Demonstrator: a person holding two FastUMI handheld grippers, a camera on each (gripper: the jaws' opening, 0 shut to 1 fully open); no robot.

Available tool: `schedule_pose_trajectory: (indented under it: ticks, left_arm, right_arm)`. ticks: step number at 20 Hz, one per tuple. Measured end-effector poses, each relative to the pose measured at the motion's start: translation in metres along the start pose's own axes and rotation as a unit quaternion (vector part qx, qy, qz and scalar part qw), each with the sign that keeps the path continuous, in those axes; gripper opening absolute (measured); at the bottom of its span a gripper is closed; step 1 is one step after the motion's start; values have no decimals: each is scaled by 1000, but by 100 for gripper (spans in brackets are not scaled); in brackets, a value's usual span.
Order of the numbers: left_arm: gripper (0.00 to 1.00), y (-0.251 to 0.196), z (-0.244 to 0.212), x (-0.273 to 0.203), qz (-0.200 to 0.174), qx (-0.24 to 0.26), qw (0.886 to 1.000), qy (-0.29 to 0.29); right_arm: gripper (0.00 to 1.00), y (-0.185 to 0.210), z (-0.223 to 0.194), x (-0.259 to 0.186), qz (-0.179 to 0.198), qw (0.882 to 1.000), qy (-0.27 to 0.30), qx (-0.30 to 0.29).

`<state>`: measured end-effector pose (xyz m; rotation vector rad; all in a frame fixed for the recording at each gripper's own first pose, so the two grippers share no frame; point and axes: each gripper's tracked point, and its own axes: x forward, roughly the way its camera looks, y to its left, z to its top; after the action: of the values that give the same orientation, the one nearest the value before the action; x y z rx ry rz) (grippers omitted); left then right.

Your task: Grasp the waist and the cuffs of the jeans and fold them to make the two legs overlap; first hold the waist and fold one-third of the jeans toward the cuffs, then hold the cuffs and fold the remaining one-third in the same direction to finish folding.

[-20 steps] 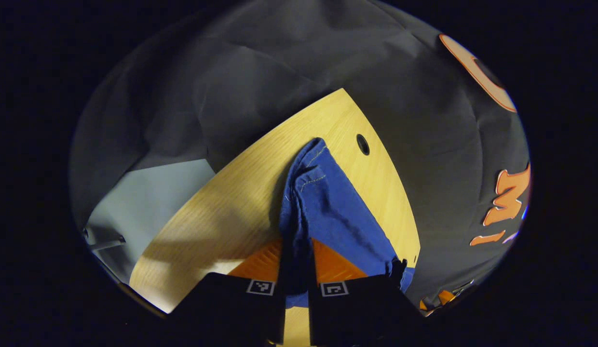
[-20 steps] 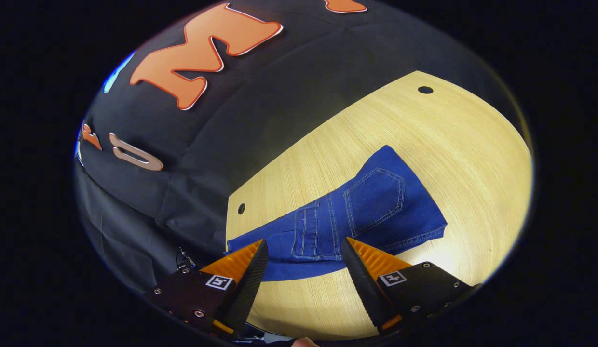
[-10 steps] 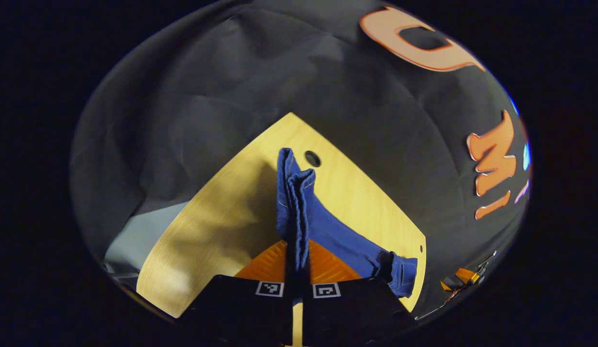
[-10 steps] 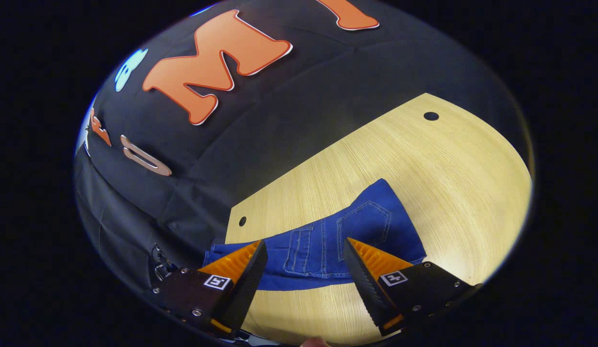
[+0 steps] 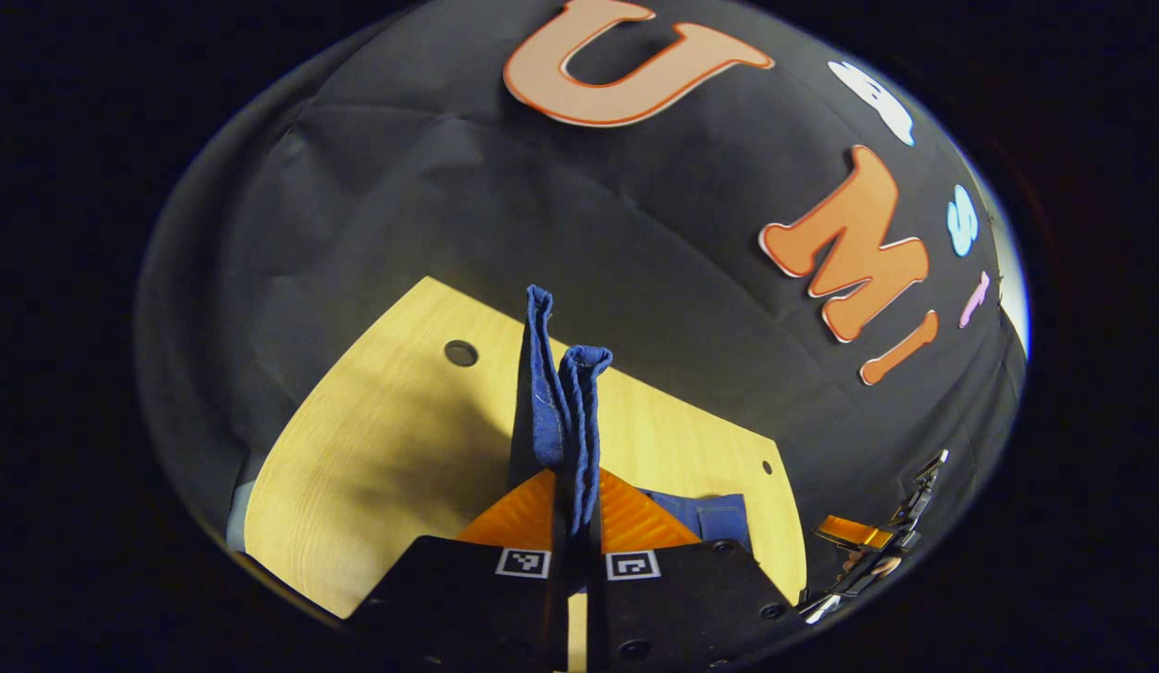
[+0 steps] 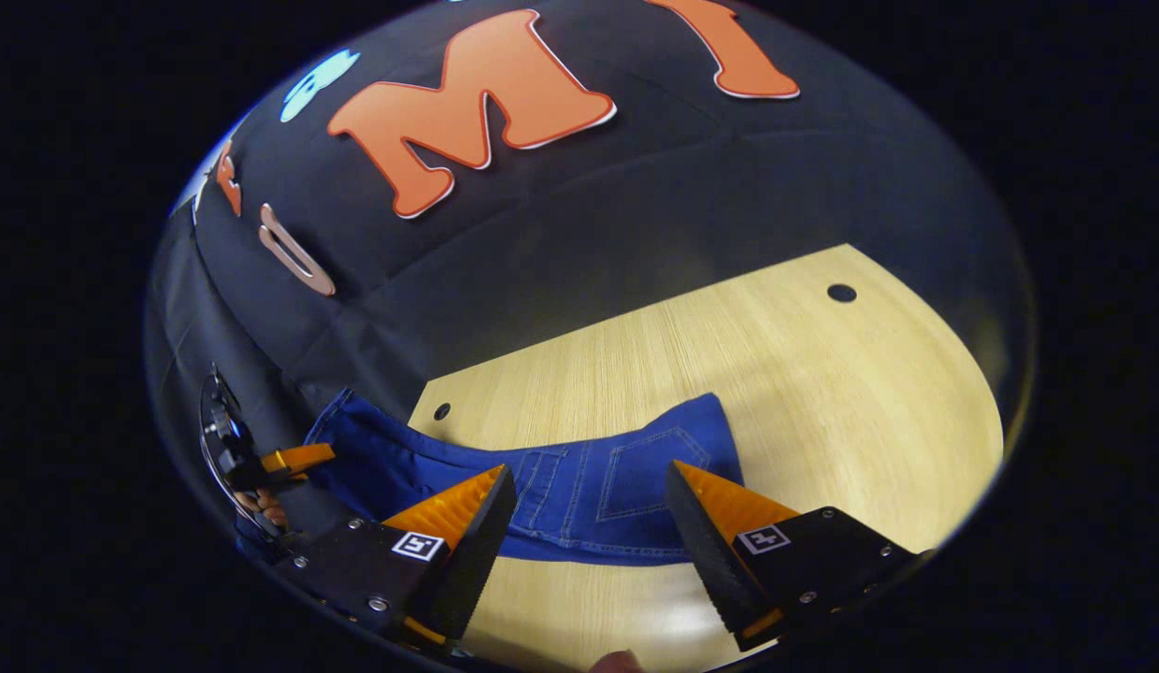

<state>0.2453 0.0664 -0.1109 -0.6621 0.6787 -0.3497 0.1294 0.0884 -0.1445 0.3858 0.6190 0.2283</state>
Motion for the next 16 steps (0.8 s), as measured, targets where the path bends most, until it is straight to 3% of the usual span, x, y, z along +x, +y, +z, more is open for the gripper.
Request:
schedule_pose_trajectory:
  ticks: [8, 16]
  left_arm:
    - [7, -130, -7, 15, -68, 53, 996, 5]
    - [8, -221, -72, 63, -96, 111, 987, 69]
  right_arm:
    - [98, -30, 17, -17, -20, 997, -34, -64]
    - [98, -57, 21, -25, -28, 996, -32, -78]
